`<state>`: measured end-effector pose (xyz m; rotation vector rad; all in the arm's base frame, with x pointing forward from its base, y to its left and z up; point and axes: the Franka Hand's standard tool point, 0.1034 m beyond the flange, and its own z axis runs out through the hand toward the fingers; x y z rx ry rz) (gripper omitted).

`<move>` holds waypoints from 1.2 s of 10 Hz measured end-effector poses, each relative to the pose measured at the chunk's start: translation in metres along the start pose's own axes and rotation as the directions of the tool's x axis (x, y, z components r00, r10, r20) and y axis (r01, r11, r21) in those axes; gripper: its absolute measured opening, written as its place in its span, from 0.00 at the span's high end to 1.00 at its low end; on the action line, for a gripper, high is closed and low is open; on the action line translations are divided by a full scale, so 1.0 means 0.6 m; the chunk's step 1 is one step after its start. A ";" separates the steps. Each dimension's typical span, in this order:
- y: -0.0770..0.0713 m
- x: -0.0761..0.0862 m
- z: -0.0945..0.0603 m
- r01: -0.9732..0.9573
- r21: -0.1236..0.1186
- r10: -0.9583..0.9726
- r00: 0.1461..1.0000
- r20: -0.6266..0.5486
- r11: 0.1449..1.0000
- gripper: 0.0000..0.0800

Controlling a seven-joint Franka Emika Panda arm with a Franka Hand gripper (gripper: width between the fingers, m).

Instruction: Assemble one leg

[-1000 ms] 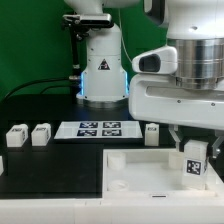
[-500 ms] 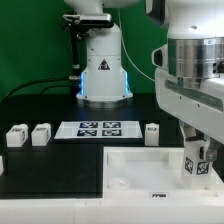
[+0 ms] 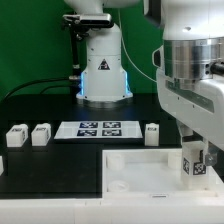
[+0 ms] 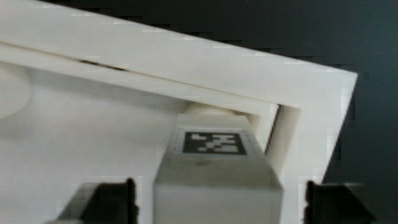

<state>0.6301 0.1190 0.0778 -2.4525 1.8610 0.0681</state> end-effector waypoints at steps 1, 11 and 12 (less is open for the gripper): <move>0.000 -0.001 0.000 0.025 -0.001 -0.025 1.000 0.000 1.000 0.31; 0.001 0.004 0.009 0.969 -0.022 -0.969 0.247 0.012 0.246 0.19; 0.001 0.004 0.010 0.972 -0.022 -0.972 0.234 0.012 0.234 0.19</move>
Offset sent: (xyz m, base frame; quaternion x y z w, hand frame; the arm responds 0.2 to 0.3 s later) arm 0.0063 0.0028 0.0003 -0.0138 0.0176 -0.2993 0.9539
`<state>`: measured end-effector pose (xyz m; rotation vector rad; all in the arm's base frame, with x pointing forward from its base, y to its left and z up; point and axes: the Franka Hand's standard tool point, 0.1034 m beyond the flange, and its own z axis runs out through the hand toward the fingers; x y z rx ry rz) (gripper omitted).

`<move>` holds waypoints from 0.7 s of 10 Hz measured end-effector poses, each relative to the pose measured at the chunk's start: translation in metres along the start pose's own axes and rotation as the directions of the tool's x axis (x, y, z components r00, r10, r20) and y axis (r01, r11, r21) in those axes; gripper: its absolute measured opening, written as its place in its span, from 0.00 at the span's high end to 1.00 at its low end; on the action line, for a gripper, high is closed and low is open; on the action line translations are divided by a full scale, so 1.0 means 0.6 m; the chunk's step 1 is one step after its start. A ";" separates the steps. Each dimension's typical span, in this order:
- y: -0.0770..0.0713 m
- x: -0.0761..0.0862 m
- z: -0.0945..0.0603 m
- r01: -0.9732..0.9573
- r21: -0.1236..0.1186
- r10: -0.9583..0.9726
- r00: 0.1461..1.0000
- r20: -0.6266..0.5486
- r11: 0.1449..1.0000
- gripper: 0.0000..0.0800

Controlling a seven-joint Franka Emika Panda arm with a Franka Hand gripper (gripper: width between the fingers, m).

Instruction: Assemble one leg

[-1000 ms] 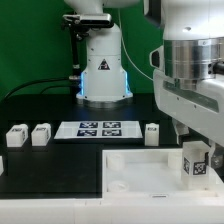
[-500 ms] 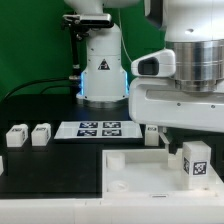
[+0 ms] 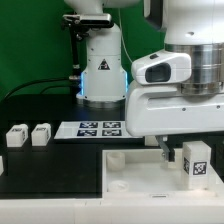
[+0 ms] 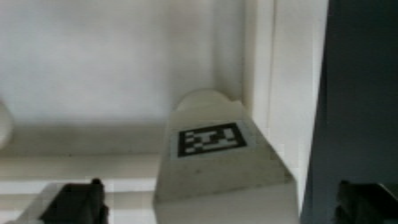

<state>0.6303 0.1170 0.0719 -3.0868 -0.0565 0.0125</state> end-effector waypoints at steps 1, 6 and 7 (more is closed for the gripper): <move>0.000 0.000 0.000 -0.005 0.000 0.005 1.000 0.000 1.000 0.19; 0.001 0.000 0.001 -0.054 0.000 0.054 0.999 0.000 0.999 0.64; 0.001 0.000 0.001 -0.053 0.000 0.053 0.999 0.000 0.999 0.64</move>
Offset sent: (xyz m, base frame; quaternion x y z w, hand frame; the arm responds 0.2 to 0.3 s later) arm 0.0000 0.0000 0.0000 0.0000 0.0000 0.0000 1.0000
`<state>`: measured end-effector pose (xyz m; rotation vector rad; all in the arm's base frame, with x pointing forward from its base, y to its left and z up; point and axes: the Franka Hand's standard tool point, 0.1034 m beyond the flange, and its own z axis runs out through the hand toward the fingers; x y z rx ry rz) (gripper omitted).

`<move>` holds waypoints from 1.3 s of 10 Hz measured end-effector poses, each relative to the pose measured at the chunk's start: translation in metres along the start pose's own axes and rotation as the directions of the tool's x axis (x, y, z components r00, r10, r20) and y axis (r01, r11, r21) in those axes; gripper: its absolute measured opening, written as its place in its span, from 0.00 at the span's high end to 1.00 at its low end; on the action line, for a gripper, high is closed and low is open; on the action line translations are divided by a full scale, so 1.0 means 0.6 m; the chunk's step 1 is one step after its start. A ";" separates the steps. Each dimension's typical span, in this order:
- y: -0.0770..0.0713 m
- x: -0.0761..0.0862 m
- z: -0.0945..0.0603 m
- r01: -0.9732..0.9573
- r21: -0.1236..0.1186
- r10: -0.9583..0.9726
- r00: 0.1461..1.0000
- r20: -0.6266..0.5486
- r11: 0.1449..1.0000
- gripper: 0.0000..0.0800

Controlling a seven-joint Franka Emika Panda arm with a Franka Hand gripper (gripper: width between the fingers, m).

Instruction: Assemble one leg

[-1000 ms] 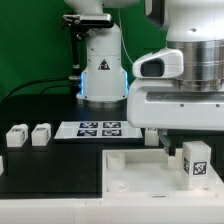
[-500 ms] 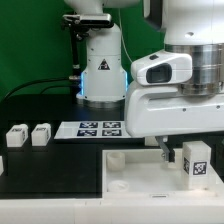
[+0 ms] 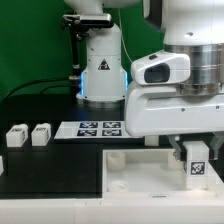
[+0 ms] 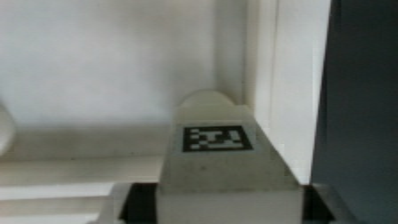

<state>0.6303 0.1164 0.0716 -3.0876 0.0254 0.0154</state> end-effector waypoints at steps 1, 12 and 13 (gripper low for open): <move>0.000 0.002 0.000 -0.119 0.004 0.119 0.993 -0.012 0.993 0.64; 0.067 -0.006 -0.003 -0.748 -0.013 0.743 0.661 -0.105 0.663 0.54; 0.067 -0.006 -0.002 -0.748 -0.013 0.743 0.661 -0.105 0.663 0.29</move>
Offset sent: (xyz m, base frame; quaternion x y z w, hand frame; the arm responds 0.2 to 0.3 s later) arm -0.0052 -0.0020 -0.0070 0.0277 0.0273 0.3172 0.9476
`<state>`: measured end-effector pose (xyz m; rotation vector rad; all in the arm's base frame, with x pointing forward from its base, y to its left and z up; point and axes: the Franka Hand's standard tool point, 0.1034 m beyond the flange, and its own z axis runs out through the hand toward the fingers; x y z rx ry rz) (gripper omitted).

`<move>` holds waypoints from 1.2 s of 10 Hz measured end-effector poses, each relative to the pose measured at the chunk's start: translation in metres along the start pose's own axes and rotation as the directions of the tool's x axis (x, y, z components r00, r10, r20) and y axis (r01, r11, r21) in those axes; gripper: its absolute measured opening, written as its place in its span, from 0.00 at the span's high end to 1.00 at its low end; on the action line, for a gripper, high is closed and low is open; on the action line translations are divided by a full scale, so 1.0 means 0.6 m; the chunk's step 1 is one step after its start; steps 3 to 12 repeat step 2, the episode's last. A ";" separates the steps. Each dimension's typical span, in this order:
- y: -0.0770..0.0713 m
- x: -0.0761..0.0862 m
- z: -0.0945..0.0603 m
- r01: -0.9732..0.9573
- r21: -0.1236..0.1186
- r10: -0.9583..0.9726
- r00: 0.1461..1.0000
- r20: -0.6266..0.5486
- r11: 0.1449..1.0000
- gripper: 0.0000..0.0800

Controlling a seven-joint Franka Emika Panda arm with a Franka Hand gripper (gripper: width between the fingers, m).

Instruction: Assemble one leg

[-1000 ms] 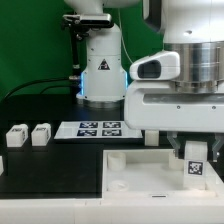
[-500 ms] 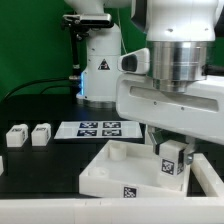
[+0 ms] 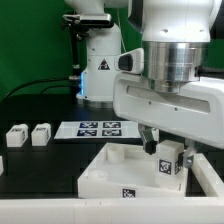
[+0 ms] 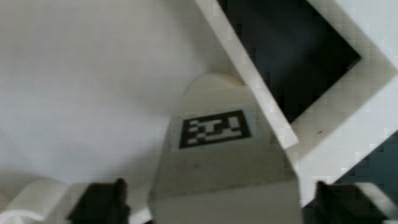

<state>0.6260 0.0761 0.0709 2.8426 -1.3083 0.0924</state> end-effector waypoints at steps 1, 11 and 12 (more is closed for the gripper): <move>0.000 0.000 0.000 0.000 0.000 0.000 1.000 0.000 1.000 0.22; 0.000 0.000 0.001 0.000 -0.001 0.000 1.000 0.000 1.000 0.22; 0.000 0.000 0.001 0.000 -0.001 0.000 1.000 0.000 1.000 0.22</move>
Offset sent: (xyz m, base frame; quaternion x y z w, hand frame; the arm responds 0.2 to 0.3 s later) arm 0.0000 0.0000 0.0000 0.0000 0.0000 0.0000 1.0000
